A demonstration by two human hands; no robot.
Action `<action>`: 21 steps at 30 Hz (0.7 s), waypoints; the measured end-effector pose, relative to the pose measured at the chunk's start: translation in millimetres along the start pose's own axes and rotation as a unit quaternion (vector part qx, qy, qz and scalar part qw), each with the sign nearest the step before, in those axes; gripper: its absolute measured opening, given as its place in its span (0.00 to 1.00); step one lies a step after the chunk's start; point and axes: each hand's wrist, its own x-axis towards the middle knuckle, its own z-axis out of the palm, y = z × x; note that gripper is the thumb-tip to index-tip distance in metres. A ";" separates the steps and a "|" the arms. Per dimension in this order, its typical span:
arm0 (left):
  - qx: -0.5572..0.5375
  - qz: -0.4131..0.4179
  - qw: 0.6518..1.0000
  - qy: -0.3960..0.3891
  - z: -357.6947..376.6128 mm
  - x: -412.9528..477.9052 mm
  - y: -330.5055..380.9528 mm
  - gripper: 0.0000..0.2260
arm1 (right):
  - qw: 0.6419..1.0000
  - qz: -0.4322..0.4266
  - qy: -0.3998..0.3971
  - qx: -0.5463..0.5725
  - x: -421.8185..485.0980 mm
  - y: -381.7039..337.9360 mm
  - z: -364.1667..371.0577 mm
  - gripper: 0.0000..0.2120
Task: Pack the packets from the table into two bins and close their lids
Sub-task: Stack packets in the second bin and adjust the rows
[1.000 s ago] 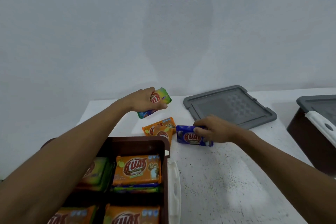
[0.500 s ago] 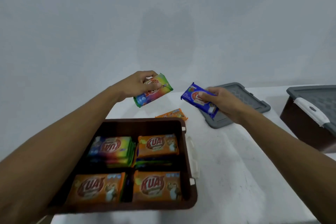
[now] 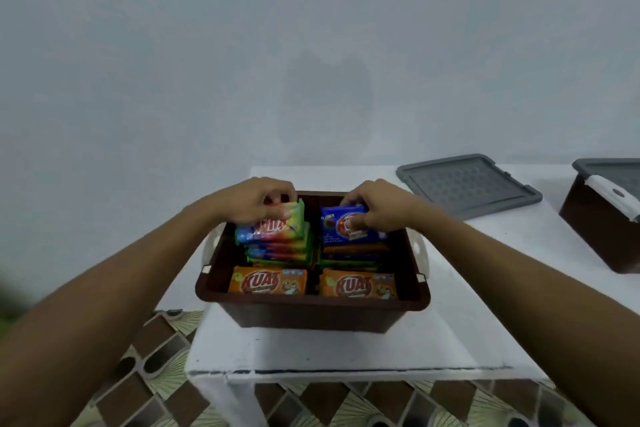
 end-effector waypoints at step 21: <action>0.348 0.005 0.937 0.039 30.9 3.4 3.1 0.37 | 0.977 -0.022 0.132 -0.165 -7.8 5.8 36.9 0.26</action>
